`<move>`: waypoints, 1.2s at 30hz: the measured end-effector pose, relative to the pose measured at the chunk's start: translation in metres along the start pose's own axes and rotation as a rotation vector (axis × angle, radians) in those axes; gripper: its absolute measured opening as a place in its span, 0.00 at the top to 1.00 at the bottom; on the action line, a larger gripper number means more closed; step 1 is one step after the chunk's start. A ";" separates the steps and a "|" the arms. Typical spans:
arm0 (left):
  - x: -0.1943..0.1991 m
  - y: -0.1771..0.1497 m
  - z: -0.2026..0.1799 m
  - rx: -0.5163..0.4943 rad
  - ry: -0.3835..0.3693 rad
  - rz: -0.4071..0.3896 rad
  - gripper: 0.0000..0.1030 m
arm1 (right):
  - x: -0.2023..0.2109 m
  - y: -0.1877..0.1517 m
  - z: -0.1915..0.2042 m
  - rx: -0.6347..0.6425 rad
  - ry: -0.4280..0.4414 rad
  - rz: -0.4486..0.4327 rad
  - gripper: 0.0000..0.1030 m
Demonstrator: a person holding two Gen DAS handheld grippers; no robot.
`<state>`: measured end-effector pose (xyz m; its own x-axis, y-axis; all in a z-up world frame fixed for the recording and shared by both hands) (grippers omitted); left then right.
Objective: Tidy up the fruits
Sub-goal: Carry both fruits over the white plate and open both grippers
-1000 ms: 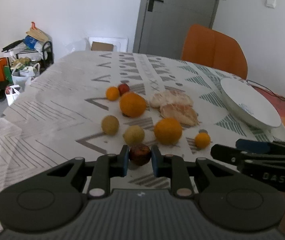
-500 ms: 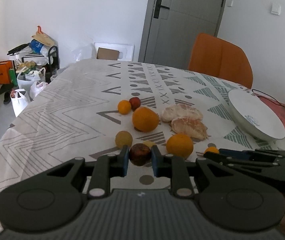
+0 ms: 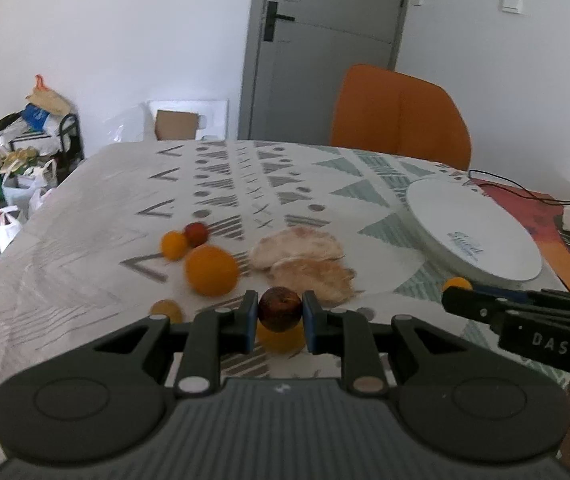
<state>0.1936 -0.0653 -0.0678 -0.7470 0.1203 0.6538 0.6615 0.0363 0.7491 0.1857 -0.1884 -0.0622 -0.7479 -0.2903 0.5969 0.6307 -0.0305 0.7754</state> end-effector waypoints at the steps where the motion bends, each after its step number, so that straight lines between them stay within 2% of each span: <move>1: -0.001 0.002 -0.005 -0.008 -0.004 -0.003 0.79 | 0.003 0.001 -0.004 -0.004 -0.007 -0.007 0.74; 20: -0.026 0.038 -0.077 -0.127 -0.063 -0.034 0.79 | 0.026 0.011 -0.075 -0.115 -0.116 -0.122 0.74; 36: -0.063 0.056 -0.123 -0.178 -0.095 -0.021 0.79 | 0.013 0.020 -0.114 -0.161 -0.152 -0.154 0.72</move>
<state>0.2697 -0.1930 -0.0540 -0.7453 0.2143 0.6314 0.6174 -0.1357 0.7749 0.2124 -0.3013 -0.0625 -0.8525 -0.1241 0.5077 0.5226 -0.2180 0.8242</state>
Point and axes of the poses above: each gripper's, at about its wrist camera, not at the fingertips, and x roughly against the way its jaws point, z to its left, y to its top, the point moved 5 cm from there along -x, roughly the way its jaws point, and after that the axes turned 4 degrees about z, right-handed, at the moved point
